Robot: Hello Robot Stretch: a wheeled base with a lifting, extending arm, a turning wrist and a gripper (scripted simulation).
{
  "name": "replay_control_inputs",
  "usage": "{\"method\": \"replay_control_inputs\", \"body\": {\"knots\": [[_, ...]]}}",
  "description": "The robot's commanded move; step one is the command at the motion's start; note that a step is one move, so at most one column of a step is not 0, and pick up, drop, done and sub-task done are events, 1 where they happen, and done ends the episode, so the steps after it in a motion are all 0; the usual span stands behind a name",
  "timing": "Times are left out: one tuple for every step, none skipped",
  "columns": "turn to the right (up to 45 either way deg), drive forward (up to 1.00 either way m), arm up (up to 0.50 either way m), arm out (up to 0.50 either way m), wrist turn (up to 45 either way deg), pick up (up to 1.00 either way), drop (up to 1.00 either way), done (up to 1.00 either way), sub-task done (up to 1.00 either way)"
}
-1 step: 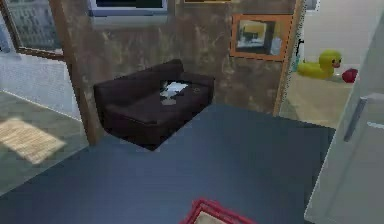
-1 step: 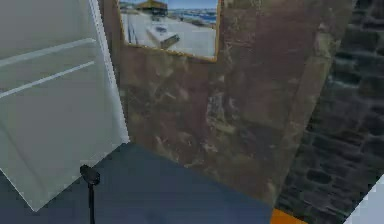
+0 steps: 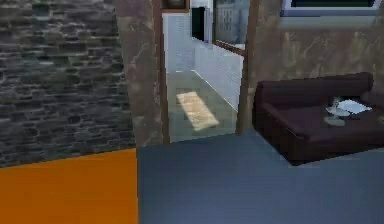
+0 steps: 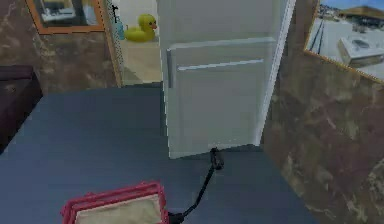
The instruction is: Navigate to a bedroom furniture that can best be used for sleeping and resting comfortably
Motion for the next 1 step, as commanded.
{"method": "replay_control_inputs", "body": {"knots": [[-27.0,0.00,0.00,0.00,0.0,0.00,0.00,0.00,0.00]]}}
